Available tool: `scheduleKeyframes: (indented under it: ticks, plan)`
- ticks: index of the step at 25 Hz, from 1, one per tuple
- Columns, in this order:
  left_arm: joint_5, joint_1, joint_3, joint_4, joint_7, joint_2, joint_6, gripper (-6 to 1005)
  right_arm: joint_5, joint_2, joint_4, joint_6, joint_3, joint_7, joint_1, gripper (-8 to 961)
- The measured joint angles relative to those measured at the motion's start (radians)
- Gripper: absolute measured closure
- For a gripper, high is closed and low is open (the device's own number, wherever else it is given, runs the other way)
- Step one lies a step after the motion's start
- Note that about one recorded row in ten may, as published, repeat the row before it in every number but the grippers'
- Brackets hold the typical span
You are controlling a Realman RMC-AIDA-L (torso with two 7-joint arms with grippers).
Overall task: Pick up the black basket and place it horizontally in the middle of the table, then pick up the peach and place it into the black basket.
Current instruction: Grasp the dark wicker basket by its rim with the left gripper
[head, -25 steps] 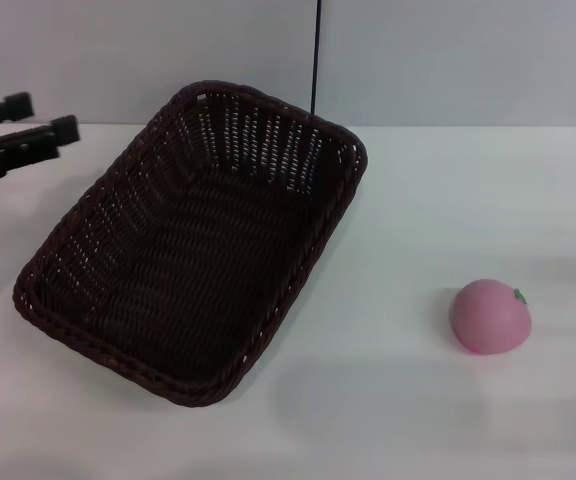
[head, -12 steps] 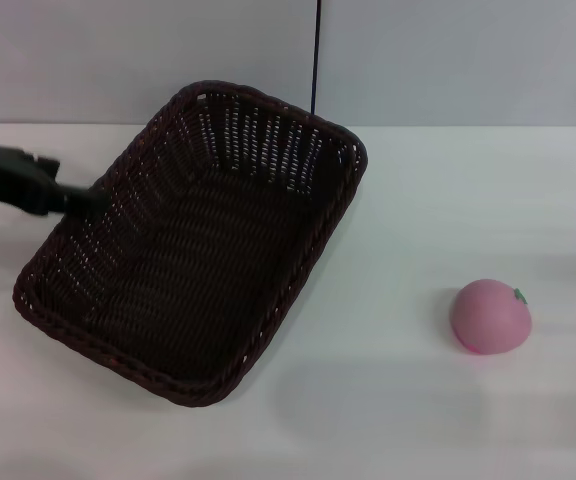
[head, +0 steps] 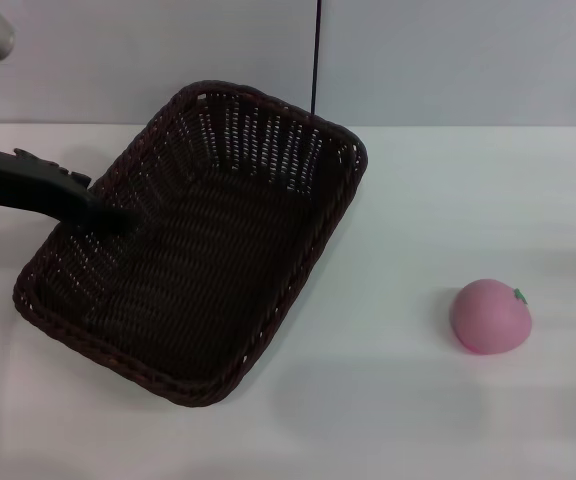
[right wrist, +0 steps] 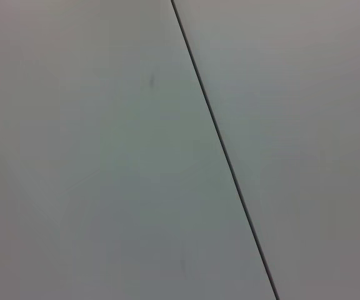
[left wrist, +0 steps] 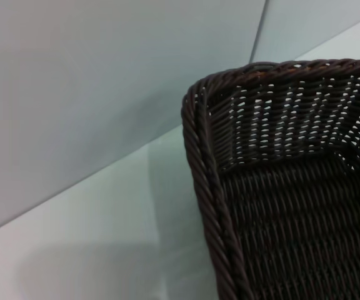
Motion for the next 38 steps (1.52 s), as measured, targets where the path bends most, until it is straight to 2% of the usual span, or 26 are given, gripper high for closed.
scheduleKeyframes:
  ticks: [13, 29, 34, 38]
  plan:
    - [0.017, -0.013, 0.062, -0.068, -0.024, 0.000, -0.044, 216, 0.000, 0.000, 0.000, 0.007, 0.000, 0.000, 0.001, 156]
    - [0.028, -0.024, 0.067, -0.083, 0.012, 0.002, -0.056, 313, 0.000, 0.000, -0.002, 0.008, 0.005, 0.000, 0.002, 156]
    - [0.017, -0.027, 0.069, -0.081, 0.068, 0.000, -0.068, 575, 0.000, 0.000, -0.011, 0.004, 0.014, 0.030, -0.002, 157]
    - [0.014, -0.030, 0.073, -0.079, 0.104, 0.000, -0.081, 725, 0.000, 0.000, -0.032, -0.002, 0.026, 0.090, -0.010, 157]
